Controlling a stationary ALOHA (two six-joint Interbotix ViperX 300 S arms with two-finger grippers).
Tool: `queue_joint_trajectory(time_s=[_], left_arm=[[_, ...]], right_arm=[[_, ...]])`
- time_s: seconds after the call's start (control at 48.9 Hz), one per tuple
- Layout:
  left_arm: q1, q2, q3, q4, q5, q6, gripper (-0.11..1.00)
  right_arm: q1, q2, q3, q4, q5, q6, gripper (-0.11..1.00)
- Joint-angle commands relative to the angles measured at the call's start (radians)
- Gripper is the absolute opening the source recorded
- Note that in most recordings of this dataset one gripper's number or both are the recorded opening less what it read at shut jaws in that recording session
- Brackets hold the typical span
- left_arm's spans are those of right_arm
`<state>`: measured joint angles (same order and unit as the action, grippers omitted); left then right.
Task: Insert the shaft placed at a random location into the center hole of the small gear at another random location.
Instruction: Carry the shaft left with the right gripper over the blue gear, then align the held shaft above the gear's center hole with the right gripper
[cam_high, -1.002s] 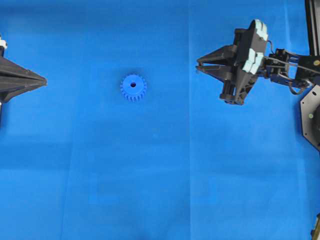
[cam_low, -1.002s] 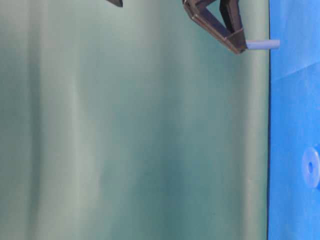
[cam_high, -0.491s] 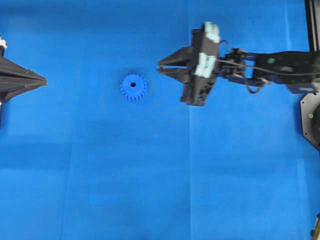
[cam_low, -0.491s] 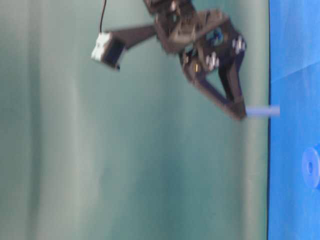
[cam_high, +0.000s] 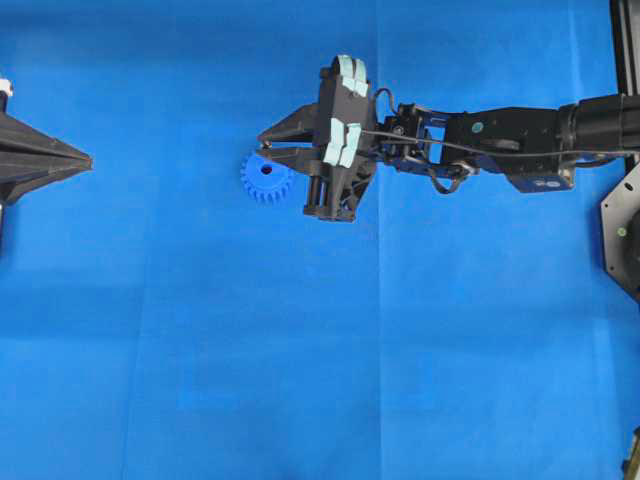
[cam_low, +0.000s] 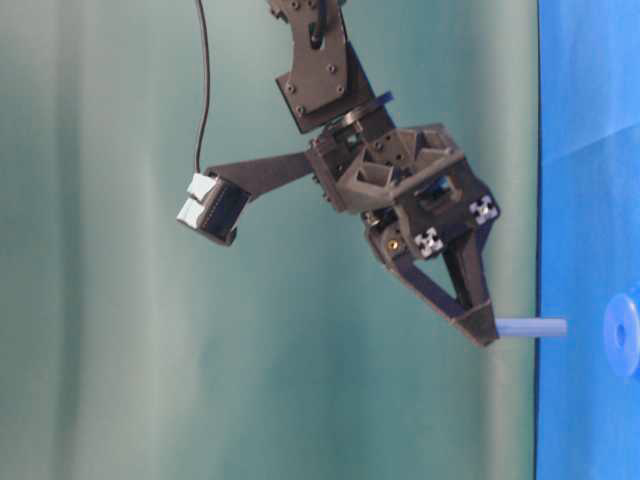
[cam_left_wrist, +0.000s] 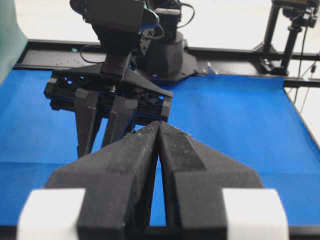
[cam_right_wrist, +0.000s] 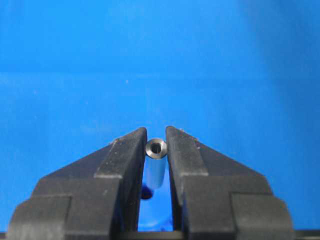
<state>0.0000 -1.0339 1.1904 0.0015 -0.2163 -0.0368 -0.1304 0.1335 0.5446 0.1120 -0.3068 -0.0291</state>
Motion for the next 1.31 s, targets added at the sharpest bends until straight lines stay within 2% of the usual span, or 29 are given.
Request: queue_joint_trajectory(time_s=[0.0, 0.798, 1.288], left_arm=[[0.003, 0.002, -0.011, 0.002, -0.005, -0.002, 0.0], [0.003, 0.002, -0.011, 0.0, -0.006, -0.003, 0.0], [0.003, 0.005, -0.011, 0.002, -0.005, -0.003, 0.0]], right_arm=[[0.008, -0.011, -0.029, -0.002, -0.005, 0.002, 0.03], [0.003, 0.094, -0.034, 0.003, -0.072, 0.011, 0.03], [0.0, -0.014, -0.026, -0.005, -0.063, -0.009, 0.03]])
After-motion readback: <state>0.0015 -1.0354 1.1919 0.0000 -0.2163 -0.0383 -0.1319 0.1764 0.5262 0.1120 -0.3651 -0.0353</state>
